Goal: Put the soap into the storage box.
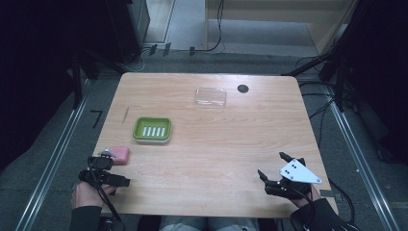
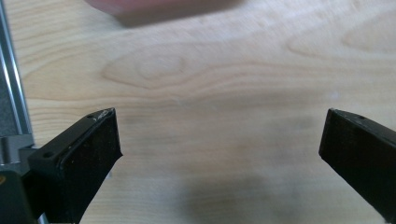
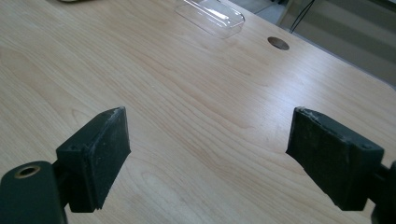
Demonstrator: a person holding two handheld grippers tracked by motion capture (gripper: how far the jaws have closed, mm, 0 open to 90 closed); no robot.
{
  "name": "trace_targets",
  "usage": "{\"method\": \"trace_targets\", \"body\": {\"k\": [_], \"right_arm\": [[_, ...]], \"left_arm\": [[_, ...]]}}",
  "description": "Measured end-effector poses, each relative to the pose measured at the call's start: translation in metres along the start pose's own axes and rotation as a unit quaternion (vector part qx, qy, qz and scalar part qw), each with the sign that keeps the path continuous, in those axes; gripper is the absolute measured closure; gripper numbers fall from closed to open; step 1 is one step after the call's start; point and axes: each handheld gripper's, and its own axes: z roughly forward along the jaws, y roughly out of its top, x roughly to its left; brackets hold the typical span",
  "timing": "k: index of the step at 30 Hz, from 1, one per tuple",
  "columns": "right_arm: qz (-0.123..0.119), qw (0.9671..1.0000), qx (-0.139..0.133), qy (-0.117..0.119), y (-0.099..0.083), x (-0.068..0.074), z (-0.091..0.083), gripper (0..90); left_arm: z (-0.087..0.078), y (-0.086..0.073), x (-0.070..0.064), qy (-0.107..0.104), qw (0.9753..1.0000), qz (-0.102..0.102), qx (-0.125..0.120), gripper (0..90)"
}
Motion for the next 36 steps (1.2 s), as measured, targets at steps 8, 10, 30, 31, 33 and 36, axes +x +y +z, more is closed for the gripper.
{"method": "trace_targets", "body": {"k": [8,10,30,31,33,36], "right_arm": [[-0.004,1.0000,0.002,0.006,0.002,0.001,0.003,13.5],[-0.005,1.0000,0.002,0.006,0.002,0.001,0.003,13.5],[-0.007,0.9999,0.004,0.009,0.003,0.002,0.006,13.5],[-0.007,0.9999,0.003,0.009,0.003,0.002,0.006,13.5],[-0.007,0.9999,0.003,0.009,0.003,0.002,0.006,13.5],[-0.009,0.9999,0.003,0.010,0.004,0.002,0.007,13.5]], "left_arm": [[-0.002,0.010,0.003,-0.013,0.9996,-0.019,-0.018,0.0],[-0.003,0.012,0.002,-0.015,0.9995,-0.018,-0.020,0.0],[-0.005,0.045,0.015,-0.028,0.9978,-0.034,-0.050,0.0],[-0.005,0.047,0.015,-0.029,0.9976,-0.036,-0.052,0.0],[-0.003,0.052,0.017,-0.030,0.9974,-0.040,-0.053,0.0],[0.000,0.055,0.019,-0.028,0.9977,-0.041,-0.046,0.0]]}}
